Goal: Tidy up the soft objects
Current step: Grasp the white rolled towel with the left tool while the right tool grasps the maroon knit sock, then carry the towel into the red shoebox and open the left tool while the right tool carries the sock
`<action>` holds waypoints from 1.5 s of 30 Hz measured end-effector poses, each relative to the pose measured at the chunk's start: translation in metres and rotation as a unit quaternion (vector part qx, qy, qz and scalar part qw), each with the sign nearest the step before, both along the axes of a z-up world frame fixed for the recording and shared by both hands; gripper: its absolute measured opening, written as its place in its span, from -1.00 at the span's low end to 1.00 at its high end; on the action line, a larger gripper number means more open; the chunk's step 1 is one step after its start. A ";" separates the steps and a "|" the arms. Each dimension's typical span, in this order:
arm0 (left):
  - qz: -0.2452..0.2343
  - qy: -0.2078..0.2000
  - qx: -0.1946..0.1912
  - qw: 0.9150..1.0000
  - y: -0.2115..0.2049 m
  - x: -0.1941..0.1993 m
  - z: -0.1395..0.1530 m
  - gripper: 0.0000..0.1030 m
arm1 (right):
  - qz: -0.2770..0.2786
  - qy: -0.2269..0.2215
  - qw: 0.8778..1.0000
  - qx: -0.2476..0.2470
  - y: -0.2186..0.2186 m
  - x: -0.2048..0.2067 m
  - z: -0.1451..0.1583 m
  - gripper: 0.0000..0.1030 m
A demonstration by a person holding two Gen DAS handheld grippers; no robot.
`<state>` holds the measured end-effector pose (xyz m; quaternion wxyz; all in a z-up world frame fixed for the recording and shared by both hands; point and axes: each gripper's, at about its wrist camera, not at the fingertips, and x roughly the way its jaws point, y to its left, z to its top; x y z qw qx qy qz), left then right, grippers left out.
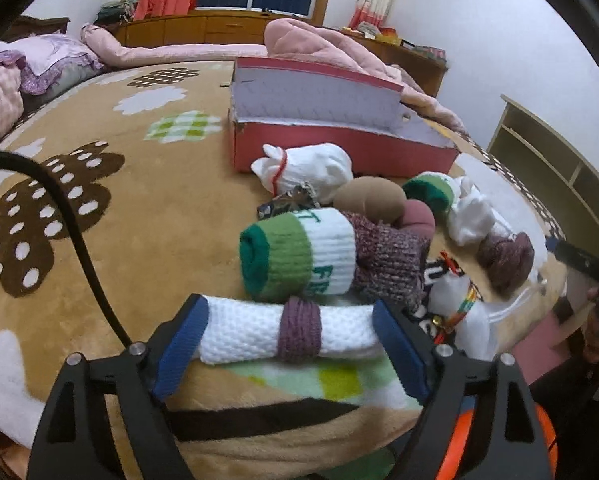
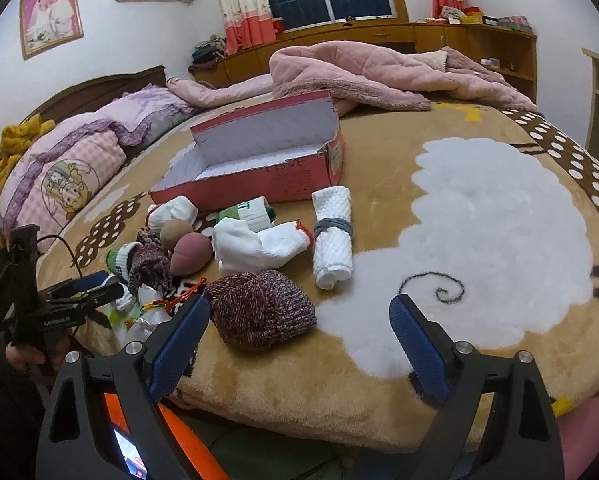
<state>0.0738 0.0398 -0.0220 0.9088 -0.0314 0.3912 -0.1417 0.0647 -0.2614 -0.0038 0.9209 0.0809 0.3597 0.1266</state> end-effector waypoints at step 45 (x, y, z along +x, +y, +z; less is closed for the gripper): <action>-0.071 -0.110 -0.043 0.990 -0.029 -0.063 0.052 -0.16 | 0.087 -0.124 0.988 0.022 0.046 -0.014 0.021 -0.76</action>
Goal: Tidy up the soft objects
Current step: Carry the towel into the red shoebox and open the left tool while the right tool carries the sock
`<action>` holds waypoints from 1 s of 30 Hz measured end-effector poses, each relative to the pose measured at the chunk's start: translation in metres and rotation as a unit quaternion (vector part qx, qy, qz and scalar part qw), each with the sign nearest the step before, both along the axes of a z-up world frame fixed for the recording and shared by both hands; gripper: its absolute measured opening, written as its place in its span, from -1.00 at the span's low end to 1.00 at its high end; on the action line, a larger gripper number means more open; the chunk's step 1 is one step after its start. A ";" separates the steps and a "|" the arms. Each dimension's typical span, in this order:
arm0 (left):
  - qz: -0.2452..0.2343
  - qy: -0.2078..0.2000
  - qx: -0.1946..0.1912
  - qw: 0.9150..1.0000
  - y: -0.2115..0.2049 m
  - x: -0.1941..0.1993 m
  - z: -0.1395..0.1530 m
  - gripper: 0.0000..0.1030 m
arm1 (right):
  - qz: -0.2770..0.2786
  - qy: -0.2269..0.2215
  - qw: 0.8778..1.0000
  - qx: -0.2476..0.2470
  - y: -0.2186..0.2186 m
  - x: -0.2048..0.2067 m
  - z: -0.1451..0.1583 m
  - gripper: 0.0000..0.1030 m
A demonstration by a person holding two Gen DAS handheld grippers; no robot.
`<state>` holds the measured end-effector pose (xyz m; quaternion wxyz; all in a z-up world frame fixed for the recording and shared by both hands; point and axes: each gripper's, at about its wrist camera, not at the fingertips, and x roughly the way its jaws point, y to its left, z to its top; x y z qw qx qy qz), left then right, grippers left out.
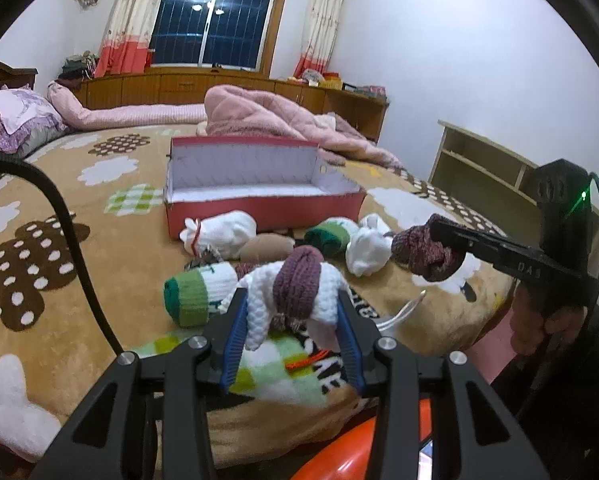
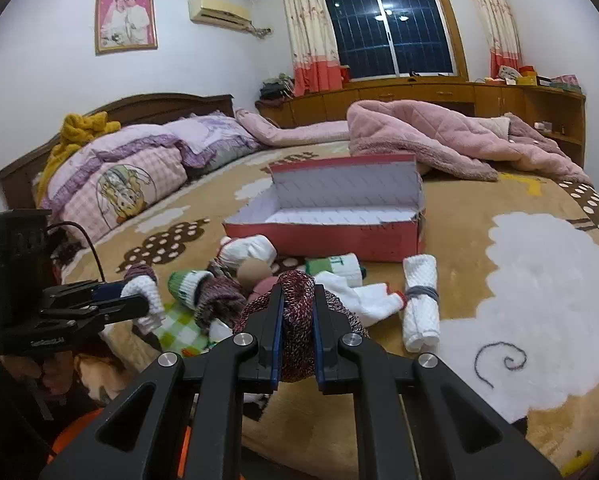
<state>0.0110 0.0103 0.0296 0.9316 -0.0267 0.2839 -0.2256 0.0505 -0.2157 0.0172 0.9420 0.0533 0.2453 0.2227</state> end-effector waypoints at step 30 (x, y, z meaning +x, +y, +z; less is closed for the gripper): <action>0.052 -0.054 0.000 0.997 0.018 0.030 0.022 -0.15 | -0.038 -0.009 0.999 0.030 -0.017 0.015 0.013 -0.74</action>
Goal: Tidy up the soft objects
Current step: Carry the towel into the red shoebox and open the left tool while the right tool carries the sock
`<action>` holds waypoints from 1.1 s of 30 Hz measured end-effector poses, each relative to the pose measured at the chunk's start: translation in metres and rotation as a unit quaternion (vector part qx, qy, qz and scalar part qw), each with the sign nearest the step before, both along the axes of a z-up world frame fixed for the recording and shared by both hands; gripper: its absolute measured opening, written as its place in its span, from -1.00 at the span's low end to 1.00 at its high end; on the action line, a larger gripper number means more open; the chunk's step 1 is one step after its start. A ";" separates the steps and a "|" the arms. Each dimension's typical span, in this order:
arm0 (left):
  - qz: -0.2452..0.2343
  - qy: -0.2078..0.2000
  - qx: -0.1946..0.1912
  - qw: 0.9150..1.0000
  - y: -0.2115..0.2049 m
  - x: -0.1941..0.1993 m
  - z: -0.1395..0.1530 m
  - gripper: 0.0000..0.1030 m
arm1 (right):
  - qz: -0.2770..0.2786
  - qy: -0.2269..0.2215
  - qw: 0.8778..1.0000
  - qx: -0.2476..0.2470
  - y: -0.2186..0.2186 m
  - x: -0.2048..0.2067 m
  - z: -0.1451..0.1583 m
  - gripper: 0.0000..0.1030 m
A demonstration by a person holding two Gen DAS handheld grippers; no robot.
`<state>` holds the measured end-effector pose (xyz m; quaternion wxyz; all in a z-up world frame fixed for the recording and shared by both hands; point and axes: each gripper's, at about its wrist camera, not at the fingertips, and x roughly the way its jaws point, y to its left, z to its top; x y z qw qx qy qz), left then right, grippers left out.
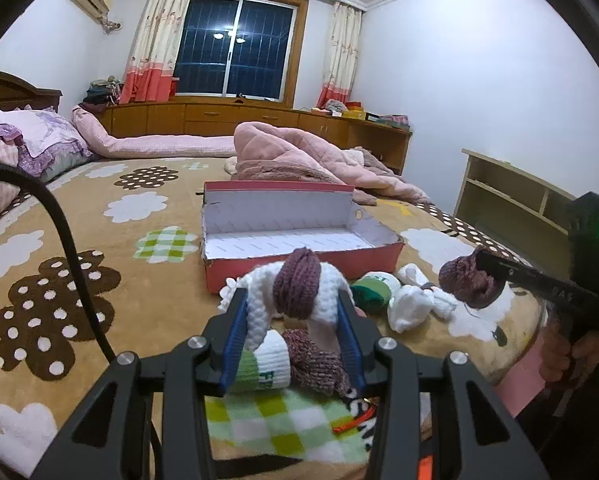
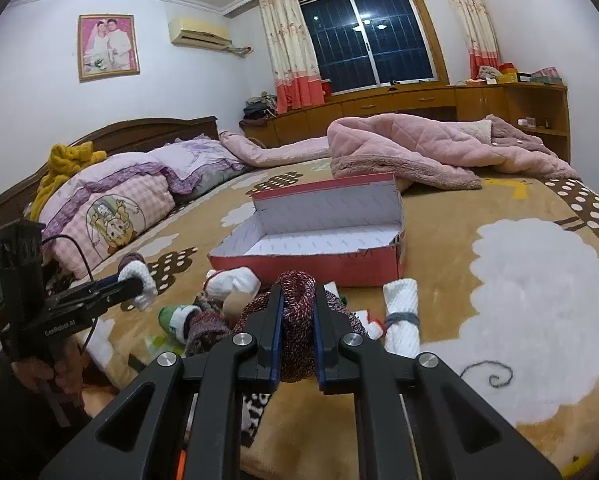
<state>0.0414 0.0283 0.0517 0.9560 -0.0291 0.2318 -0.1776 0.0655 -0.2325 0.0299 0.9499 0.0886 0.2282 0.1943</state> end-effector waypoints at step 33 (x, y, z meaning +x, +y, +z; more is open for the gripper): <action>0.009 0.001 0.017 1.000 -0.012 0.061 0.000 -0.15 | -0.028 0.004 0.999 -0.021 0.005 0.063 0.007 -0.74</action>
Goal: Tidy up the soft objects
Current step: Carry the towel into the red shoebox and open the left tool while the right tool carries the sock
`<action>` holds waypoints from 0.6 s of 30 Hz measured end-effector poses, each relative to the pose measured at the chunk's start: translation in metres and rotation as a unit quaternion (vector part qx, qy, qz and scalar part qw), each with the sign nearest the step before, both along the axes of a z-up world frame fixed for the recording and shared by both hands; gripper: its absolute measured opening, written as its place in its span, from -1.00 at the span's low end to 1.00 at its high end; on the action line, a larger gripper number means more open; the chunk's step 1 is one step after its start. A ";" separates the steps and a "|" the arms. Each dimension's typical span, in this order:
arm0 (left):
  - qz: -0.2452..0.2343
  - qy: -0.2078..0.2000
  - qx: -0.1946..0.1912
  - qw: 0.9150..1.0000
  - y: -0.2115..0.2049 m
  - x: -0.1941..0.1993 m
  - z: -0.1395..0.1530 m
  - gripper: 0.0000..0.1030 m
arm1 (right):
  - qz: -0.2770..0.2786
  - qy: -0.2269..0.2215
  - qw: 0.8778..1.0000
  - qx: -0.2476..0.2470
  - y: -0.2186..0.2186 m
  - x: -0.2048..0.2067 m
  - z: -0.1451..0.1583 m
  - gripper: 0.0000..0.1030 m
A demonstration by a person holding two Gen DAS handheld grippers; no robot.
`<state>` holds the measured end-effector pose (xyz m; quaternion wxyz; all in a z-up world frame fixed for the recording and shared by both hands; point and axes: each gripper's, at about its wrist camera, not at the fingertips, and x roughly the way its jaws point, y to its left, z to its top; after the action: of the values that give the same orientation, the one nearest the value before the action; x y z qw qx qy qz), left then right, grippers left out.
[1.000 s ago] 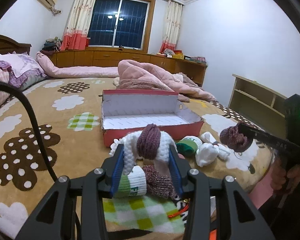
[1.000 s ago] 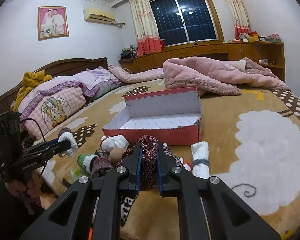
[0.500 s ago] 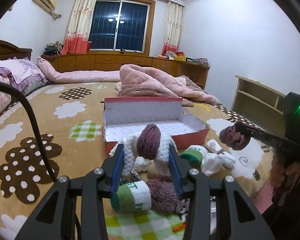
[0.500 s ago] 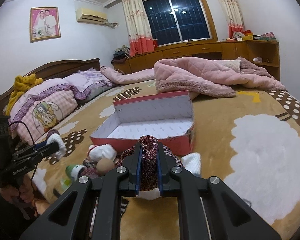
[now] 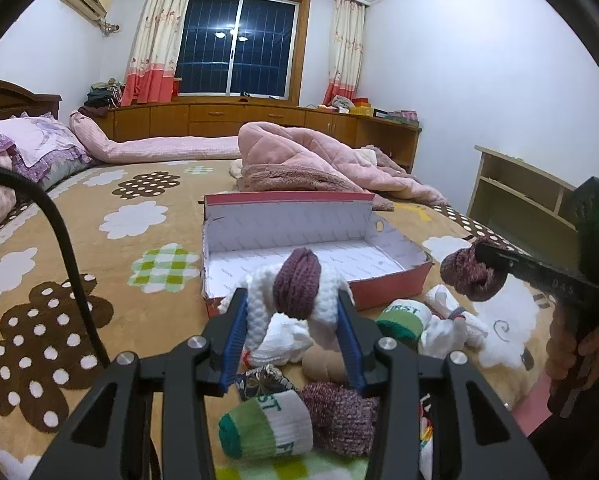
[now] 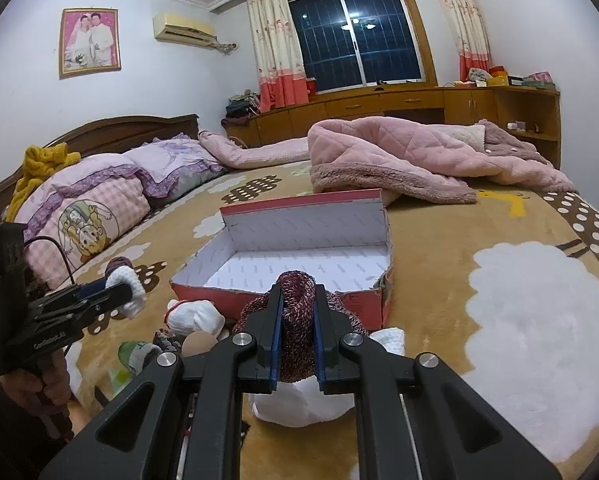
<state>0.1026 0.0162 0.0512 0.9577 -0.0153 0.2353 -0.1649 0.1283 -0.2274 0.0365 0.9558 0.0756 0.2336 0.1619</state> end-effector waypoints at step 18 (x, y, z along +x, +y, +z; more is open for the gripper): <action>-0.003 0.016 -0.004 1.000 -0.003 0.055 -0.006 -0.14 | -0.006 0.011 1.000 -0.004 0.004 0.052 -0.008 -0.73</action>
<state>0.1579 0.0135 0.0452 0.9531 -0.0210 0.2504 -0.1685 0.1801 -0.2237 0.0281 0.9545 0.0747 0.2441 0.1542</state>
